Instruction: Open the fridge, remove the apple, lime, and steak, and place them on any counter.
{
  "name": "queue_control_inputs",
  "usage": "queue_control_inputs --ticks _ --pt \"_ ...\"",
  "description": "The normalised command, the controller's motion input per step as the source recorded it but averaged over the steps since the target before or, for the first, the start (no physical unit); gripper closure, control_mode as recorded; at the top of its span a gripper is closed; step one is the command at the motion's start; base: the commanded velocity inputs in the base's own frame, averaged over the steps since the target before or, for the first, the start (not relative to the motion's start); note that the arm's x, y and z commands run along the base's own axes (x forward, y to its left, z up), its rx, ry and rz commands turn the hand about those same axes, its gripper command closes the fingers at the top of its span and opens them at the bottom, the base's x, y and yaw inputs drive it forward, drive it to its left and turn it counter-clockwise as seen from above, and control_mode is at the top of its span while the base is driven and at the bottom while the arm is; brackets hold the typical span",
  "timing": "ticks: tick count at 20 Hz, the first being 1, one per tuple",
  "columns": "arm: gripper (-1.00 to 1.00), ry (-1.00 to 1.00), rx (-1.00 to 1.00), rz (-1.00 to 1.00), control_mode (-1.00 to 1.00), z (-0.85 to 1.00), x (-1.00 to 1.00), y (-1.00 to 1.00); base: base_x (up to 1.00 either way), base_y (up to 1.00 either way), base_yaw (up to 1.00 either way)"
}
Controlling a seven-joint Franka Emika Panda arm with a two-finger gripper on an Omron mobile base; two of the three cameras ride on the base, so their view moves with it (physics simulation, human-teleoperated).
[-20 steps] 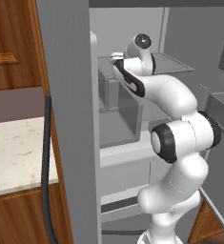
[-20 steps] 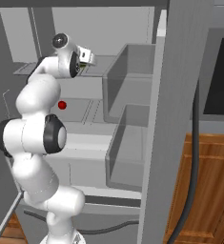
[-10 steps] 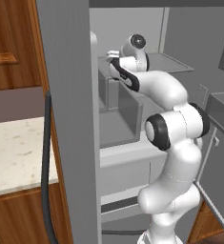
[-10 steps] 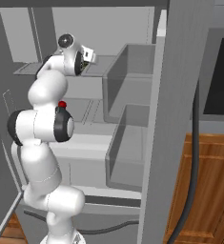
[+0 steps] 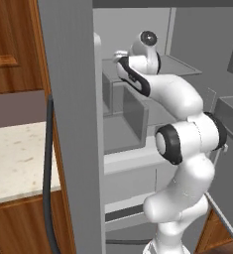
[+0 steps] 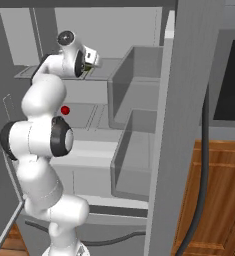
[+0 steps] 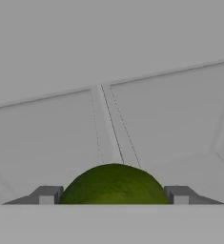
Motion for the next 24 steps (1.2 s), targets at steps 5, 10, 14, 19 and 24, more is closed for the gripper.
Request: queue_control_inputs --ticks 5,10,14,19,24 --pt "1.00 -0.30 0.13 0.00 -1.00 0.12 -1.00 -0.62 0.00 0.00 0.00" --pt "1.00 -0.02 0.00 0.00 -1.00 0.42 -1.00 -0.34 0.00 0.00 0.00" --pt "1.00 0.17 -0.04 0.00 -1.00 0.13 -1.00 -0.03 0.00 0.00 0.00" --pt "1.00 0.32 -0.08 0.02 -1.00 -0.41 -1.00 0.00 0.00 0.00 0.00" --pt "1.00 0.40 -0.14 0.07 -1.00 -0.78 -0.88 0.00 0.00 0.00 0.00"
